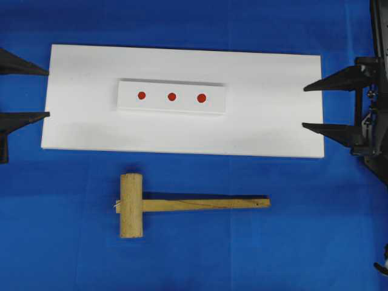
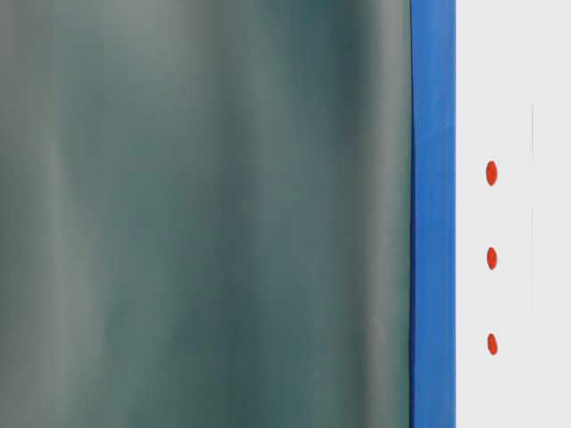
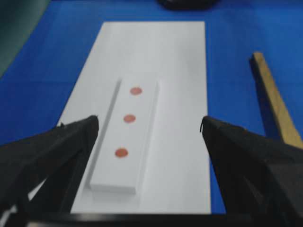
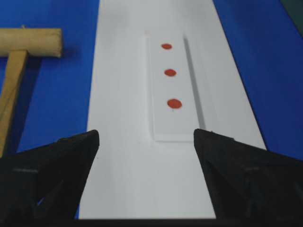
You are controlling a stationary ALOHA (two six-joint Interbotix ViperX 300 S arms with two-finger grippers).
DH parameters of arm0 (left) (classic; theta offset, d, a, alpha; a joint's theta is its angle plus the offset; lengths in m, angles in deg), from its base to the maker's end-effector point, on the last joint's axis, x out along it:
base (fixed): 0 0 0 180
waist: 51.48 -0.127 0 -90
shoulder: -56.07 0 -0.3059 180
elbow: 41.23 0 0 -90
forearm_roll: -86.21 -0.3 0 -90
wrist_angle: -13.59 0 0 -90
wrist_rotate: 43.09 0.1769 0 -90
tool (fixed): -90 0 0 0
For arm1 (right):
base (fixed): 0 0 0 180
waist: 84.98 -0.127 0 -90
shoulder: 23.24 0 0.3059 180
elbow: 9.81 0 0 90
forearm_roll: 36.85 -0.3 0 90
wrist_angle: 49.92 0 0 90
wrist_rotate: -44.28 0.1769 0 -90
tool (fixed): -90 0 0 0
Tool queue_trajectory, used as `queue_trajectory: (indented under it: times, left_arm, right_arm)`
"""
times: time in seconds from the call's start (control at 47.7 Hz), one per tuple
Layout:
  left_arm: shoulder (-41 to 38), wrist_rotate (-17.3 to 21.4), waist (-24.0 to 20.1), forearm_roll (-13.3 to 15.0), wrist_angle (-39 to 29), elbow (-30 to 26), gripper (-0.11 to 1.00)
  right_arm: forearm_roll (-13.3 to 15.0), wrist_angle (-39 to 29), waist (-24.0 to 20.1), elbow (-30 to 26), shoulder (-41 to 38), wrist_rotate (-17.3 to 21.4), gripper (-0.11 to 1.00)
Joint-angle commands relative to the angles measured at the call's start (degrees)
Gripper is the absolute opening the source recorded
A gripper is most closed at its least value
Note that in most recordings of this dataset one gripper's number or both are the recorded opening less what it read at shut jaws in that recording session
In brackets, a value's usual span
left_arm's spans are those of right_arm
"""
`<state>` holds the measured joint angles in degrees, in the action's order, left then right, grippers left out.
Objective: Hit the mark with a hammer.
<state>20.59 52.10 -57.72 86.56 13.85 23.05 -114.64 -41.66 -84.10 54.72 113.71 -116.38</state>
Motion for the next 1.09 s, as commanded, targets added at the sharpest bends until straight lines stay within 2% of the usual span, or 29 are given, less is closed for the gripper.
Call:
queue_trajectory:
  times: [0.0,0.231,1.069]
  left_arm:
    - [0.35,0.0,0.09,-0.09,0.35,0.35,0.88]
    - [1.85,0.18,0.53,-0.09,0.62,2.64,0.88]
    - [1.93,0.18,0.53,-0.09,0.62,3.6,0.88]
  right_arm:
    - [-0.44,0.26,0.0,0.79,2.11,0.26,0.75]
    - [-1.85,0.26,0.0,3.96,6.15,0.26,0.75]
    - [-2.11,1.05,0.0,4.04,6.06,0.26,0.75]
